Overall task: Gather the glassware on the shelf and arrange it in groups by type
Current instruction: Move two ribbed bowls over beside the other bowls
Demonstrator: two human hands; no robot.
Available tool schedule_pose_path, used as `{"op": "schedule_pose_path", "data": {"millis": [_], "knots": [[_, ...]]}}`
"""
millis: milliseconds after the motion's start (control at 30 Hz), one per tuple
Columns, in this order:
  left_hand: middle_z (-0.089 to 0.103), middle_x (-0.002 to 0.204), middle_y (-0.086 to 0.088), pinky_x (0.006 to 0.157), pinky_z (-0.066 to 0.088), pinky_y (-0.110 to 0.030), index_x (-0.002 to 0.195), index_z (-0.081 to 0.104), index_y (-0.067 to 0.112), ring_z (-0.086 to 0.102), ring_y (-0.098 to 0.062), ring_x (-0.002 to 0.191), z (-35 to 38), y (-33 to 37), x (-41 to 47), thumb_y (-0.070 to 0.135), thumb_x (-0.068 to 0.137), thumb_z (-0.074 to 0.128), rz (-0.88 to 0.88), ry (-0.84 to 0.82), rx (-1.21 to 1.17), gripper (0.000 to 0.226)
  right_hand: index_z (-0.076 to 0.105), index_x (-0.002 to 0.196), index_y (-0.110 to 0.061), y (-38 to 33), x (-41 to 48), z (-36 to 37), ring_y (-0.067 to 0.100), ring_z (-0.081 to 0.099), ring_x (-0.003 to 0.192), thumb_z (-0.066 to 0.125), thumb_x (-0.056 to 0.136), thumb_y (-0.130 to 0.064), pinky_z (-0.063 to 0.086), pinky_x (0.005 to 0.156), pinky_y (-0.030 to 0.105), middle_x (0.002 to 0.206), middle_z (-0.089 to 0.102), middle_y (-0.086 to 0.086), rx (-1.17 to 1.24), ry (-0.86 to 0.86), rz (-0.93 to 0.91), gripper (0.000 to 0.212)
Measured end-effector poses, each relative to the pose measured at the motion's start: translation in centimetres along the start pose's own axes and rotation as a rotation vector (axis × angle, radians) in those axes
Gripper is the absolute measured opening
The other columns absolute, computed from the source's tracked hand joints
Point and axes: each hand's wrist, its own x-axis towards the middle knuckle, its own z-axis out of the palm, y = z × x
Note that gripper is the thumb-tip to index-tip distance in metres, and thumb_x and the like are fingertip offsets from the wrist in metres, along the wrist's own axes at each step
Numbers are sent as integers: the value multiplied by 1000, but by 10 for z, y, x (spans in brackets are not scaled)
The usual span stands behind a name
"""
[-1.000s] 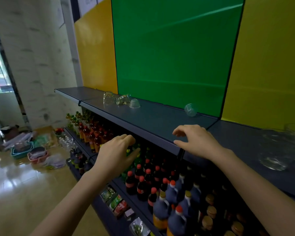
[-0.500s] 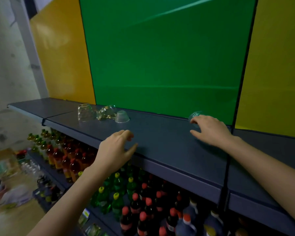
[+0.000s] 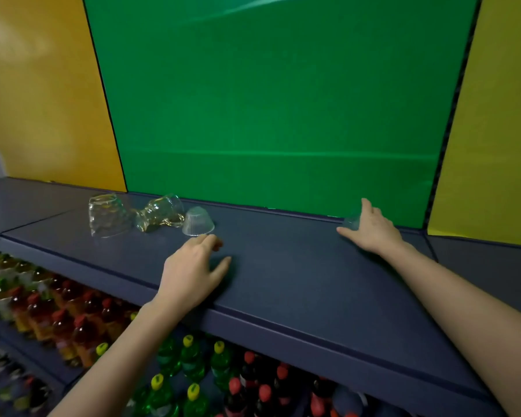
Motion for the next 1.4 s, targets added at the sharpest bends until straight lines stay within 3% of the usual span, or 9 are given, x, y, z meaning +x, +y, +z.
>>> {"op": "schedule_pose_path", "data": {"millis": [167, 367, 533, 633, 767, 967, 1100, 1267, 1400], "knots": [[61, 110, -1, 70, 42, -32, 106, 57, 16, 54, -22, 106, 0, -47, 26, 35, 84, 57, 21, 14, -19, 29, 27, 133, -14, -22, 7, 6, 41, 49, 118, 73, 73, -43, 43, 90, 44, 135, 45, 19, -24, 46, 83, 81], [54, 118, -8, 77, 47, -41, 118, 50, 9, 49, -27, 110, 3, -90, 58, 30, 82, 61, 79, -18, -35, 44, 31, 133, -11, -73, -7, 17, 34, 50, 121, 75, 63, -54, 42, 95, 40, 134, 51, 12, 73, 31, 13, 94], [40, 134, -13, 93, 40, -42, 133, 33, 4, 38, -30, 124, 16, -102, 94, 32, 82, 61, 127, -166, -38, 65, 42, 133, -14, -122, -33, 25, 23, 50, 121, 79, 62, -48, 39, 97, 31, 129, 55, 3, 185, -48, -56, 87], [35, 139, -15, 99, 37, -44, 136, 27, 4, 34, -31, 129, 26, -103, 116, 41, 83, 58, 119, -304, 31, 72, 45, 131, -20, -141, -50, 27, 21, 49, 121, 80, 58, -48, 40, 102, 34, 130, 54, 0, 215, -79, -77, 85], [41, 135, -16, 94, 40, -47, 127, 35, 4, 43, -36, 123, 36, -102, 134, 49, 81, 57, 76, -441, 99, 68, 47, 129, -25, -156, -68, 28, 18, 49, 120, 80, 59, -49, 40, 101, 33, 127, 55, -3, 239, -65, -89, 81], [49, 134, -14, 95, 42, -42, 125, 40, 8, 47, -34, 122, 37, -107, 144, 59, 72, 62, 64, -453, 157, 77, 48, 126, -24, -164, -83, 35, 14, 52, 114, 81, 59, -46, 40, 99, 30, 109, 53, -10, 269, -41, -41, 78], [51, 131, -17, 94, 42, -42, 123, 41, 5, 48, -36, 119, 33, -108, 142, 60, 70, 64, 89, -430, 139, 79, 49, 125, -23, -166, -90, 38, 13, 52, 112, 82, 58, -45, 40, 99, 28, 109, 54, -10, 288, -9, -12, 77], [57, 115, -23, 84, 43, -43, 103, 41, 3, 53, -41, 106, 30, -103, 139, 55, 69, 68, 88, -288, -54, 67, 49, 124, -23, -163, -98, 36, 12, 55, 107, 83, 57, -44, 41, 93, 26, 113, 58, -8, 343, 19, 29, 77], [55, 100, -13, 77, 40, -35, 98, 44, 4, 52, -28, 88, 29, -98, 141, 50, 69, 70, -3, -263, -449, 60, 49, 122, -25, -158, -103, 31, 11, 56, 104, 83, 57, -44, 39, 87, 25, 112, 58, -9, 351, 37, 56, 76]]}}
